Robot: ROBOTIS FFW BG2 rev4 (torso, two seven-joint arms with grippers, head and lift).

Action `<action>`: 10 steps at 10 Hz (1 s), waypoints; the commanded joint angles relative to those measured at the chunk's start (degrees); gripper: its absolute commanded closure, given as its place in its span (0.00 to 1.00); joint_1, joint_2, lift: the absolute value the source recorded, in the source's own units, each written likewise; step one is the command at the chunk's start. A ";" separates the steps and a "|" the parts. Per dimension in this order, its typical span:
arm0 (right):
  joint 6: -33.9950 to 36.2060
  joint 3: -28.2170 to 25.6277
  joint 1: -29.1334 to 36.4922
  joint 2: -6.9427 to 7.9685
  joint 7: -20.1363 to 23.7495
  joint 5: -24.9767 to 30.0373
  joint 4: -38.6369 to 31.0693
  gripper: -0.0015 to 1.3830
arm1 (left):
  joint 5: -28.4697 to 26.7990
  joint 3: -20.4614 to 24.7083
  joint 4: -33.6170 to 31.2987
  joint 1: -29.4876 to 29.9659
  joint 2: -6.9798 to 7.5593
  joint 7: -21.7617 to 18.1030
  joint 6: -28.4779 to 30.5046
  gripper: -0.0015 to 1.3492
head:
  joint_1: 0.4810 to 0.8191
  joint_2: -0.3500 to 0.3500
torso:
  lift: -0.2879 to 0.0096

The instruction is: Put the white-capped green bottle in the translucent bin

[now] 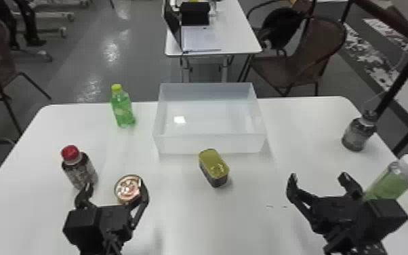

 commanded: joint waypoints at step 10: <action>-7.45 -11.69 10.81 0.00 -25.35 -8.70 -5.13 0.06 | 0.18 0.60 -0.12 0.64 -0.04 0.00 -0.35 0.11 | 0.63 0.18 | 0.59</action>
